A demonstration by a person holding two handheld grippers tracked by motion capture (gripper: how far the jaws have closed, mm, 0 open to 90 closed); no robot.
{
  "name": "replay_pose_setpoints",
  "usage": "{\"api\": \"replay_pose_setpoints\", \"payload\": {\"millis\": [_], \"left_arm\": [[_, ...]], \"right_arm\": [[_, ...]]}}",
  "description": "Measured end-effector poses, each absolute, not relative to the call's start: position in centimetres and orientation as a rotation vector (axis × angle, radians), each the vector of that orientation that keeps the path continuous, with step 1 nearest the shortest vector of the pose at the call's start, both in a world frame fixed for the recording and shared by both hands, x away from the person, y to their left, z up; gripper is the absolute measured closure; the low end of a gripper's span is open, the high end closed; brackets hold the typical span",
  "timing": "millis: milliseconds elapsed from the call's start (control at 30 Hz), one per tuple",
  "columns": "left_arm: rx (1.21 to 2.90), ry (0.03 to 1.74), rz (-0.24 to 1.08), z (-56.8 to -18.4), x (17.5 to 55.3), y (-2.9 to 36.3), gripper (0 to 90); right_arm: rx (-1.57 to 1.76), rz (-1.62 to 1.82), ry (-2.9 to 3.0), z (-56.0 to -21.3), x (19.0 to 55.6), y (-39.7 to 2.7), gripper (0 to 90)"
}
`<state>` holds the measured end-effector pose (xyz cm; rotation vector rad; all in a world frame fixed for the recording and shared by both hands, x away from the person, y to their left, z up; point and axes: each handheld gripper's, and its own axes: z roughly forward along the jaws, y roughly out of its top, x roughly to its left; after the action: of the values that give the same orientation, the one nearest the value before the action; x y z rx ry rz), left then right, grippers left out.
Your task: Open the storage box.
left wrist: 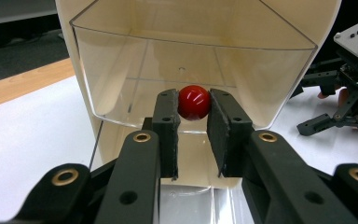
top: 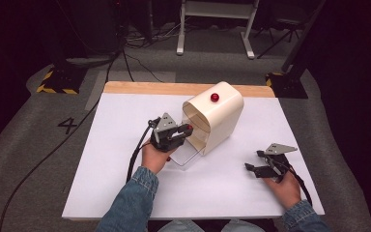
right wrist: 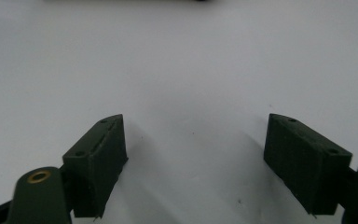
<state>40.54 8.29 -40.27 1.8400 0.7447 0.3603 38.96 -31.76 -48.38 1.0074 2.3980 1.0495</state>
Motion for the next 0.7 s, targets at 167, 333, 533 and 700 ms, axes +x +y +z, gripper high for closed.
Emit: {"api": "replay_pose_setpoints", "payload": {"millis": [167,333,533,700], "left_arm": [[1.853,0.742,0.355,-40.1,40.3,8.7,73.9],[1.863,0.744,0.351,-40.0,39.5,9.7,73.9],[1.864,0.749,0.365,-39.8,38.3,10.9,73.9],[1.863,0.757,0.374,-39.8,37.5,11.6,73.8]], "right_arm": [[1.005,1.049,2.398,-48.4,38.9,-31.8,21.2],[1.005,1.049,2.397,-48.4,38.9,-31.7,21.2],[1.006,1.050,2.397,-48.4,39.0,-31.8,21.2],[1.007,1.050,2.398,-48.4,39.0,-31.8,21.2]]}}
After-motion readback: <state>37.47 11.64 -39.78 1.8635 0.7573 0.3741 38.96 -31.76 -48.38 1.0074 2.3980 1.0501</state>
